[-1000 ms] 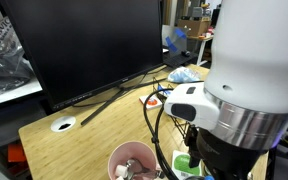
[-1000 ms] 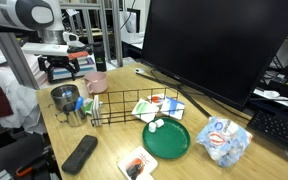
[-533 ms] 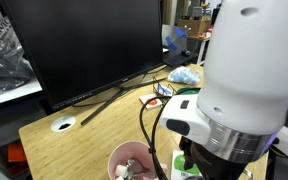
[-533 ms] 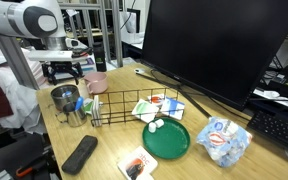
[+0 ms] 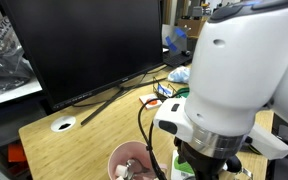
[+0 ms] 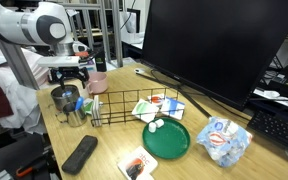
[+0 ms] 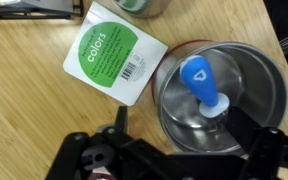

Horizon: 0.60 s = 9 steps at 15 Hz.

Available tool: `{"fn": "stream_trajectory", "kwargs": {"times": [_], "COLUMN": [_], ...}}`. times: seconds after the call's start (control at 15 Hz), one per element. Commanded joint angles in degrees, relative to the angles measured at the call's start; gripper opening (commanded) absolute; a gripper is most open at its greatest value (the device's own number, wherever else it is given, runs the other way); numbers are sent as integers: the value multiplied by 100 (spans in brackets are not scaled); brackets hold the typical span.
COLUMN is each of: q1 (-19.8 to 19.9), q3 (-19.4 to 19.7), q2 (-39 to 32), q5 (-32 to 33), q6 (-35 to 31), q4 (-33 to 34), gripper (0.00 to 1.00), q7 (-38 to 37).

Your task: Move the silver tin to the back of the desk

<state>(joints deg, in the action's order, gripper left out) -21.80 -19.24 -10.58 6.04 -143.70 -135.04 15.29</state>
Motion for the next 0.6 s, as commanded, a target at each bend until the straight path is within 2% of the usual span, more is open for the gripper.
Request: {"fn": "stream_trajectory", "kwargs": {"times": [0.0,0.33,0.53], "q1": [68,72,93], "q3": [-9,27,54], "q2": [-308,-665,-788], "q5": [153,211,212], "q6": [-20,23,14], "q4": [271,501,565], "gripper": [100,99,69], "q7": [-104,-98,-68]}}
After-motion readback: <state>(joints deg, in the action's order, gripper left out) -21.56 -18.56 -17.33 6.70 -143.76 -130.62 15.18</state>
